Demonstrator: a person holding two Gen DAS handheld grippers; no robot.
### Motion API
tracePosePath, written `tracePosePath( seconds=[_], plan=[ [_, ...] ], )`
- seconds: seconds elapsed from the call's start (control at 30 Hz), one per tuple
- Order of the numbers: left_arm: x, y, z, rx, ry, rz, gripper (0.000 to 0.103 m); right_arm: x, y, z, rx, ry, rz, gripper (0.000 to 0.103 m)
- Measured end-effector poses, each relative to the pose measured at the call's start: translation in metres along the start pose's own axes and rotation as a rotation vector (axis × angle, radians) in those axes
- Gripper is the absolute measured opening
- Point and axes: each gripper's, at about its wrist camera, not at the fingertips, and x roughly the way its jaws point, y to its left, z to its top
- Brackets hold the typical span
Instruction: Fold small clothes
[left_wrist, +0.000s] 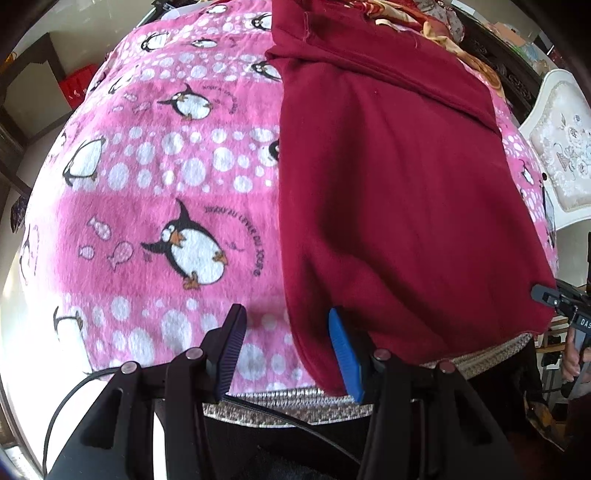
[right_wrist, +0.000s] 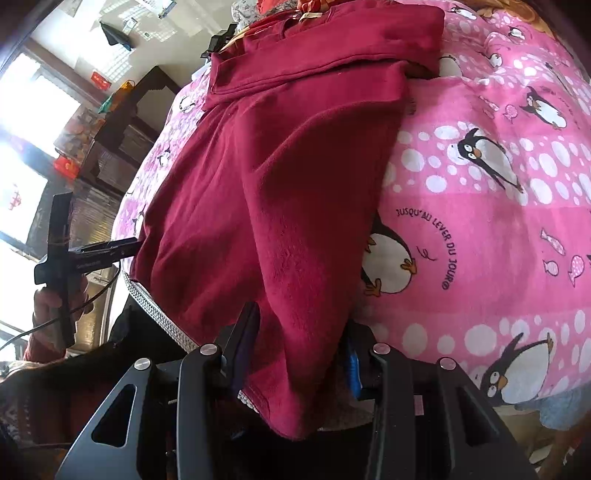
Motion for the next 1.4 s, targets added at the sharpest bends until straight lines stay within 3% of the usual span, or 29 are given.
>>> tracePosePath(
  seconds=[0.5,0.63,0.77,0.87,0.93,0.97,1.03,1.23,1.4],
  plan=[
    [0.008,-0.007,-0.003,-0.005,0.031,-0.044,0.055,-0.005,-0.004,-0.003,-0.006,-0.008,0.025,0.018],
    [0.016,-0.007,0.003,-0.044,0.017,-0.077,0.063,-0.004,-0.005,-0.003,-0.003,-0.008,0.031,0.019],
    [0.018,-0.02,-0.001,0.008,-0.004,-0.048,0.063,-0.002,-0.007,-0.003,0.007,-0.03,0.039,0.019],
    [0.019,-0.029,-0.002,0.046,-0.003,-0.089,0.036,-0.002,-0.005,-0.006,0.004,-0.047,0.035,0.017],
    [0.019,-0.032,-0.001,0.043,0.005,-0.127,0.014,0.0,-0.005,-0.005,0.008,-0.038,0.054,0.0],
    [0.019,-0.033,0.0,0.037,0.007,-0.145,0.011,0.0,-0.004,-0.005,0.006,-0.036,0.056,0.0],
    [0.016,-0.034,0.007,0.033,0.001,-0.17,0.01,-0.004,-0.002,-0.004,-0.013,-0.046,0.056,0.0],
    [-0.022,-0.032,0.026,0.048,-0.13,-0.254,0.01,-0.035,0.011,0.008,-0.062,-0.149,0.074,0.0],
    [-0.044,-0.032,0.048,0.049,-0.221,-0.246,0.01,-0.058,0.018,0.029,-0.083,-0.233,0.084,0.0]
  ],
)
